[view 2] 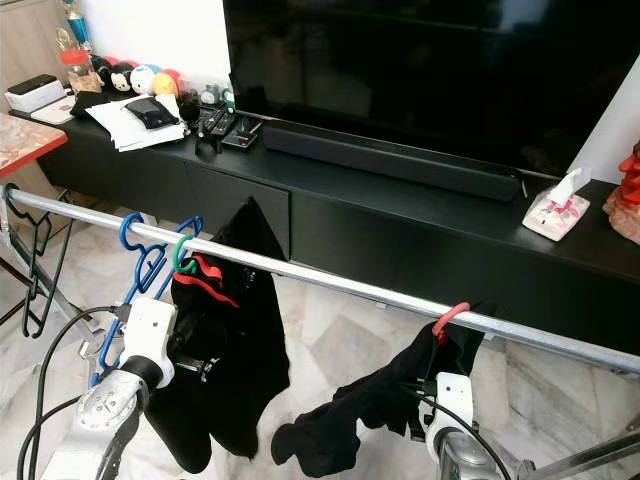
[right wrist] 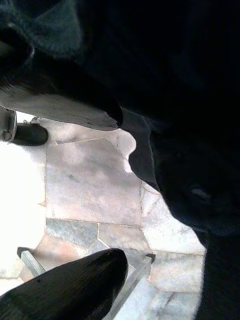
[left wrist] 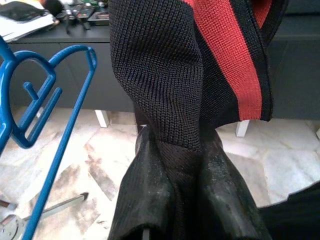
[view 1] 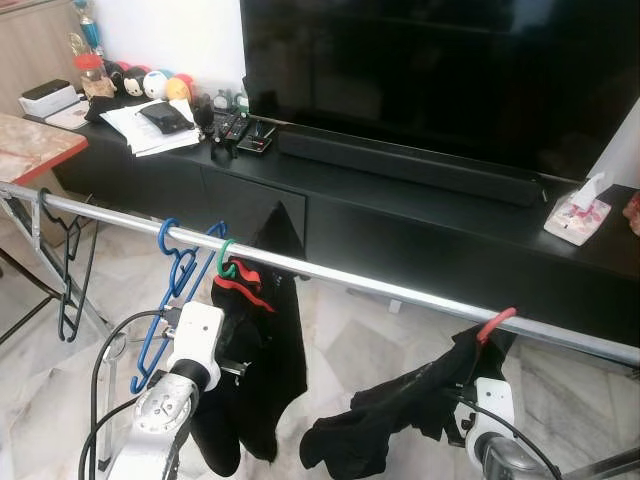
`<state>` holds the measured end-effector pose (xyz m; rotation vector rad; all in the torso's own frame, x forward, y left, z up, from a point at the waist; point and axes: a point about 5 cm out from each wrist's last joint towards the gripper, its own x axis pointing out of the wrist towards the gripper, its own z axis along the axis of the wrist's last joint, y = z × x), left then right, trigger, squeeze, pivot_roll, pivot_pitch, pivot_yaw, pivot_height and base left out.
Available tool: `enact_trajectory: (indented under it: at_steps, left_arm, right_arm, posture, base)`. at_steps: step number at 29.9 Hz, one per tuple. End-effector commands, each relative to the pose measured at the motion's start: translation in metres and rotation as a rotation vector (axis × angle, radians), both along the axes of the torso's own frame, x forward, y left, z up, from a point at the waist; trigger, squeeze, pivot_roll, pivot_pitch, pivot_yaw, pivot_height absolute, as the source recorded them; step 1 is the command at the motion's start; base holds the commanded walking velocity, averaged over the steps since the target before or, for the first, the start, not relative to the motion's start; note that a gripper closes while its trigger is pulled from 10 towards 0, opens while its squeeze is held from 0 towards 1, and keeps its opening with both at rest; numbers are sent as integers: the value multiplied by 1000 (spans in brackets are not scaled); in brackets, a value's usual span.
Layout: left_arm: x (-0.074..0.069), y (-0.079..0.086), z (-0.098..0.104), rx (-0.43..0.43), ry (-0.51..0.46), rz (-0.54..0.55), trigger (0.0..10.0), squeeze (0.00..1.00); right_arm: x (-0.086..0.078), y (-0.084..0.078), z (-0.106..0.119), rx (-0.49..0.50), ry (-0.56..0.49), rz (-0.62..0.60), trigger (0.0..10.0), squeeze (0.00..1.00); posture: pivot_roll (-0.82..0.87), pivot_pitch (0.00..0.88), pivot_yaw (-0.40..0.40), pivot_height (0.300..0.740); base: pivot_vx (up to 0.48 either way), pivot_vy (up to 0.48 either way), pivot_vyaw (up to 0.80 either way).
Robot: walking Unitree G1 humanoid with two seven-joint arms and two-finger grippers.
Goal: Hang hanger
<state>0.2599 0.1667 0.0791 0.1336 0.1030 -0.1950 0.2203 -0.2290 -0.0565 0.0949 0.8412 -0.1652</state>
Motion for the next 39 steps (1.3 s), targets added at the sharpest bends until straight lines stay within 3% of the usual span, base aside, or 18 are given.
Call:
enact_trajectory:
  at_steps: [1,4,7,10,14,17,24,33,39]
  left_arm:
    - [1,-6,20,-24,-110,-6,10000,0]
    - [-1,-9,25,-35,-147,-8,10000,0]
    - [0,-14,41,-23,-257,-20,10000,0]
    - [1,-15,46,-12,-276,-22,10000,0]
    - [-3,-16,45,-2,-260,-20,10000,0]
    - [-20,-19,29,22,-182,-54,10000,0]
    - [-39,-5,-3,22,-52,10,10000,0]
    - [-33,-14,-12,14,-14,-12,10000,0]
    - [-23,-5,-8,25,-40,5,10000,0]
  right_arm:
    - [-2,-7,1,-7,-5,-32,10000,0]
    - [-4,-7,0,-5,-5,-38,10000,0]
    - [-6,-7,-2,-3,0,-39,10000,0]
    - [-7,-6,-3,-4,7,-33,10000,0]
    - [-10,-7,-4,-7,18,-29,10000,0]
    - [-14,-10,-5,-16,29,0,10000,0]
    - [-18,-12,-7,-21,37,30,10000,0]
    - [-23,-14,-9,-27,61,21,10000,0]
    - [-19,-12,-8,-22,49,22,10000,0]
  posture:
    - [37,0,-38,716]
    - [27,0,-27,716]
    - [32,0,-34,716]
    - [34,0,-36,716]
    - [32,0,-40,716]
    - [56,0,-60,716]
    - [23,0,-49,716]
    - [44,0,-46,716]
    - [31,0,-38,716]
  base:
    - [0,0,0]
    - [0,0,0]
    - [0,0,0]
    - [0,0,0]
    - [0,0,0]
    - [0,0,0]
    - [0,0,0]
    - [0,0,0]
    - [0,0,0]
